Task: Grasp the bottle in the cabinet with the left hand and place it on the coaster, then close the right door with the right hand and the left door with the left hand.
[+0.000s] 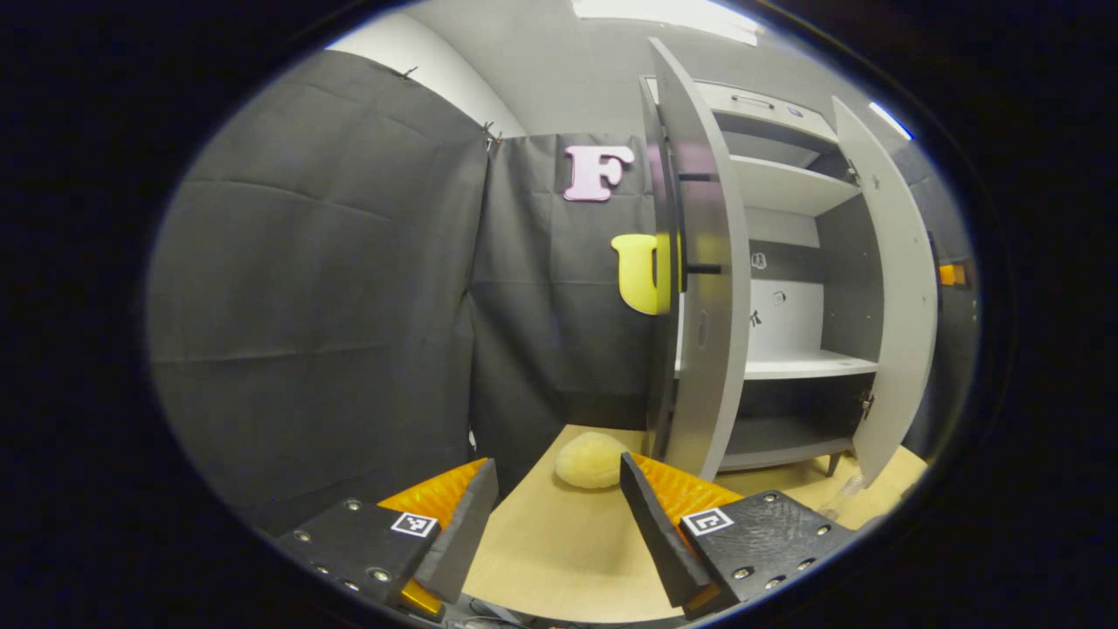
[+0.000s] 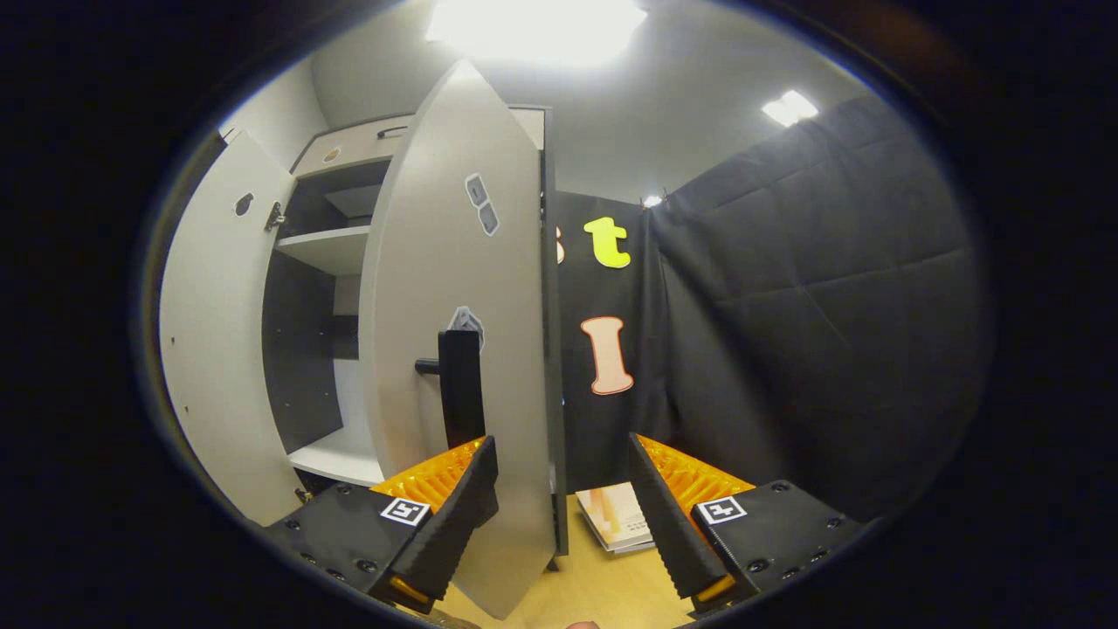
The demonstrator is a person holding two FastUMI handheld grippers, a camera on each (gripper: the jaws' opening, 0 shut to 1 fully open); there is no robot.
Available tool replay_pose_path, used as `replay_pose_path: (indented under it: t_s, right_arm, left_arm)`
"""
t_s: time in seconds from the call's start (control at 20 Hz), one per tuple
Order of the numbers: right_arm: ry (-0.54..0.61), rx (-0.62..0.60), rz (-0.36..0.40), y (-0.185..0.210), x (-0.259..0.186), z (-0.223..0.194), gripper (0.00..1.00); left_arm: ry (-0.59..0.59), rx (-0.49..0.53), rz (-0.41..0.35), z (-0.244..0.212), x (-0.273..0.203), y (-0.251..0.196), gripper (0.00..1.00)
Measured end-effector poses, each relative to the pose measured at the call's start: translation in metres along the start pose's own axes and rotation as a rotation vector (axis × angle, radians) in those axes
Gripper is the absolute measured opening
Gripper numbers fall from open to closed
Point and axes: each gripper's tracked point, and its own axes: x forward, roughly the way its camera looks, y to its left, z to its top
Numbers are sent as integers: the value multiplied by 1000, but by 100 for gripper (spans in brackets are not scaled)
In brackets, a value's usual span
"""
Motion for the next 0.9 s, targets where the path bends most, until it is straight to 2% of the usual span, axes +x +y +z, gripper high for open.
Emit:
replay_pose_path:
  t_s: [0.25,0.65,0.9]
  right_arm:
    - [16,47,61,26,11,-5,95]
    - [45,0,110,55,24,-17,95]
    - [51,-37,117,54,19,-24,96]
  left_arm:
    - [-11,-28,24,5,-6,18,87]
    - [-18,-40,56,9,-12,23,86]
    - [-24,-40,64,15,-17,29,86]
